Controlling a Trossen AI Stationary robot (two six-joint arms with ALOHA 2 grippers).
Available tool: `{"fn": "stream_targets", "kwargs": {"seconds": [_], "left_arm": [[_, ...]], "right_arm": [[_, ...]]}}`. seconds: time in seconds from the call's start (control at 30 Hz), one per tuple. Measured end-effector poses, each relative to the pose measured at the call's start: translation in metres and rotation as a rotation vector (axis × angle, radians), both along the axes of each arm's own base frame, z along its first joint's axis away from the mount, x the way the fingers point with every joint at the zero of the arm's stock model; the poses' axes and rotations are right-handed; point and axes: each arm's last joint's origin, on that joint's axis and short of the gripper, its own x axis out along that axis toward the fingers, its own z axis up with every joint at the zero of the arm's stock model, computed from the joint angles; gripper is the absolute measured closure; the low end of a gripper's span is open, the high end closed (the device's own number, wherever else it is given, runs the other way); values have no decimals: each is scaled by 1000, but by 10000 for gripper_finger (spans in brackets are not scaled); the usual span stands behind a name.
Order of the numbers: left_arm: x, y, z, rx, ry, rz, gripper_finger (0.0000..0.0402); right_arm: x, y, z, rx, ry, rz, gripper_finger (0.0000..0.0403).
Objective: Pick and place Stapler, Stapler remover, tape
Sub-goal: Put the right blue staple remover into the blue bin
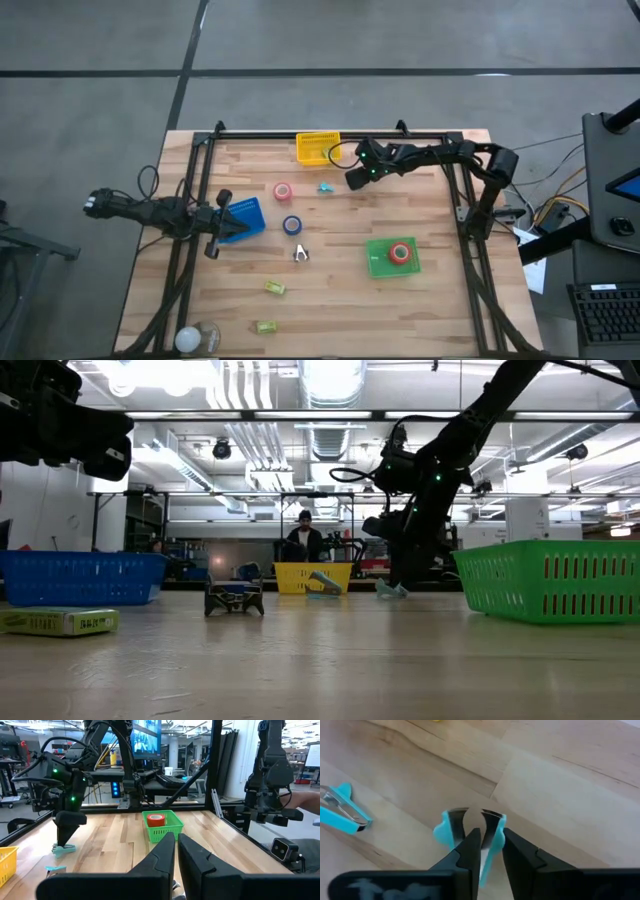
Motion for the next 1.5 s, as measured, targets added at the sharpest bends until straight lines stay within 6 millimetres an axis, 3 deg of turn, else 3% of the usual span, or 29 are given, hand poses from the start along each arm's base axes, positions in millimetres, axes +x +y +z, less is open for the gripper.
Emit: {"fn": "stream_targets", "kwargs": {"seconds": [0.27, 0.57, 0.83, 1.07, 1.5], "left_arm": [[0, 0, 0, 0, 0, 0, 376], [0, 0, 0, 0, 0, 0, 376], [0, 0, 0, 0, 0, 0, 376], [0, 0, 0, 0, 0, 0, 376], [0, 0, 0, 0, -1, 0, 376]], "right_arm": [[0, 0, 0, -9, 3, 17, 367], [1, 3, 2, -8, -5, 31, 372], [16, 17, 19, -4, -81, 122, 373], [36, 46, 42, -41, -150, 224, 373], [66, 126, 59, -141, -218, 469, 374]]}}
